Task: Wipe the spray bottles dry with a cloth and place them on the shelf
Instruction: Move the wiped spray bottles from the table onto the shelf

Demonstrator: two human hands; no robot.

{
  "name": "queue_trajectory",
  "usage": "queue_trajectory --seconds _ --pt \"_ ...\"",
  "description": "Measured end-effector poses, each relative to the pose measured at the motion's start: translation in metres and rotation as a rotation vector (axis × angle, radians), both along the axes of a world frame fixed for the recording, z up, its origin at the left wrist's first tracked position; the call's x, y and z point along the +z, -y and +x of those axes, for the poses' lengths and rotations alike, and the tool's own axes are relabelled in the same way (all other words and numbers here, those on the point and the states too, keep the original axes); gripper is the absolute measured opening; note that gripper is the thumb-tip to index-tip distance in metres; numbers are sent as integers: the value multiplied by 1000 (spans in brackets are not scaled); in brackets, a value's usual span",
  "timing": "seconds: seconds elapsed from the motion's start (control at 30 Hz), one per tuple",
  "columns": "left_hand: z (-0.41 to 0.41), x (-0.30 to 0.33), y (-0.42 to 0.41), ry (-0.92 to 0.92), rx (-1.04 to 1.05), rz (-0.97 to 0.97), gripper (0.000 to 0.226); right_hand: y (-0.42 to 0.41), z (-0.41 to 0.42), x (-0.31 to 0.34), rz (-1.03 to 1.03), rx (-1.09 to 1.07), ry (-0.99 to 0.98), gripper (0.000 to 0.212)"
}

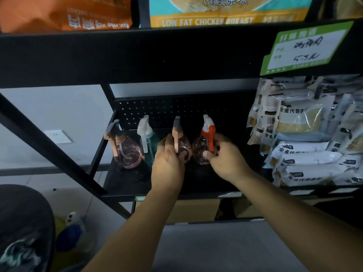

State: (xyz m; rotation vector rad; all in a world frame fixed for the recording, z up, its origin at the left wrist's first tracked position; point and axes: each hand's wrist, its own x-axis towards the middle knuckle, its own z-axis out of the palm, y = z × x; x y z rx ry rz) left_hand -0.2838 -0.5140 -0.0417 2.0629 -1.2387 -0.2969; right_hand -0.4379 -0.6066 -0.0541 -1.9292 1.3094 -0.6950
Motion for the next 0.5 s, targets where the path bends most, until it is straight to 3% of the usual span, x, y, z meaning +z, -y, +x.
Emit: queue_trajectory --seconds 0.5 --pt "3 0 2 43 0 17 63 -3 0 5 -19 -4 -30 57"
